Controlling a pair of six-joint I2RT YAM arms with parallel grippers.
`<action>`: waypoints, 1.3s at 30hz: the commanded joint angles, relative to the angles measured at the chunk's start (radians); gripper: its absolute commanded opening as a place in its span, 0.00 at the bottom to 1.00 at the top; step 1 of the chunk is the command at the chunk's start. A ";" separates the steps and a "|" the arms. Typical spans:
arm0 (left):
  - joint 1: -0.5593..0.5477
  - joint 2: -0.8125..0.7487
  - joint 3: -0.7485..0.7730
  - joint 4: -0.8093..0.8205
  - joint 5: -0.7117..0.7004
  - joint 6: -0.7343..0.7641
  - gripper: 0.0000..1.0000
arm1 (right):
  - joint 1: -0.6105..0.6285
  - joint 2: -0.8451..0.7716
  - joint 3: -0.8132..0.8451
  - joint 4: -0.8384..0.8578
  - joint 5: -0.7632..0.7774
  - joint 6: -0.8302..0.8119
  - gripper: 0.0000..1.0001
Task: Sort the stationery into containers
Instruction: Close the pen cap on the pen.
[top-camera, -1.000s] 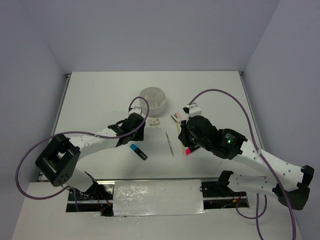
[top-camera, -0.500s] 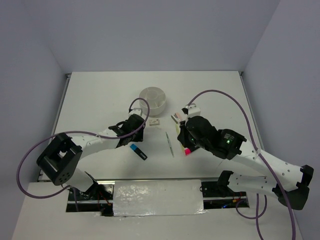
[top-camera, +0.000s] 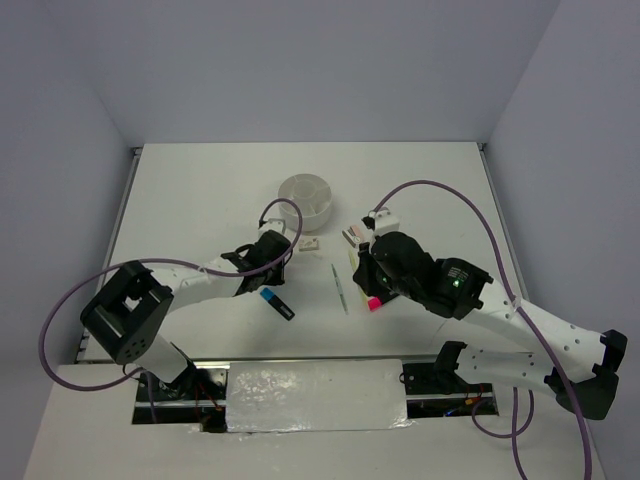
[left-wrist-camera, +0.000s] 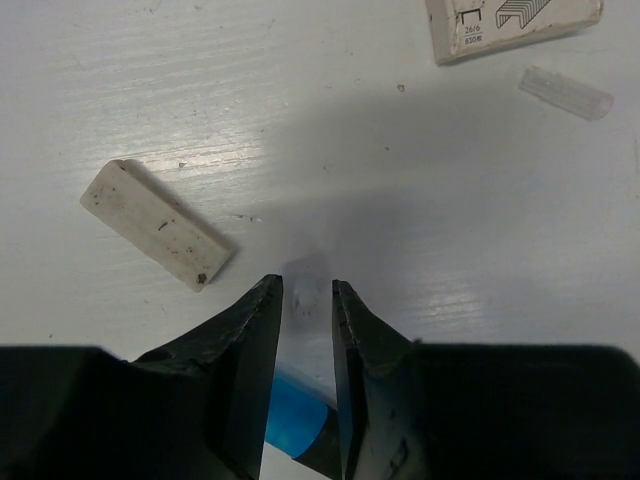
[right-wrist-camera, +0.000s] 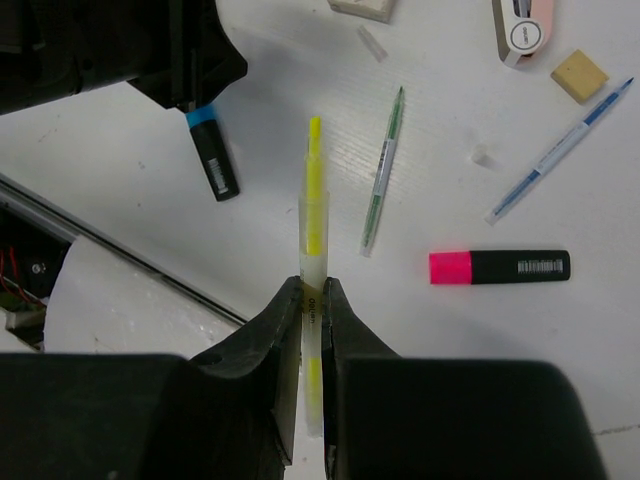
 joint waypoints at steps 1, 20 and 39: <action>-0.004 0.008 -0.008 0.028 -0.020 -0.015 0.39 | 0.007 -0.014 0.004 0.042 0.000 -0.009 0.00; -0.005 -0.189 0.038 -0.063 0.038 0.005 0.00 | 0.005 -0.023 -0.001 0.071 -0.033 -0.040 0.00; 0.127 -0.504 0.167 0.156 1.097 -0.135 0.00 | 0.022 -0.173 -0.159 0.410 -0.584 -0.255 0.00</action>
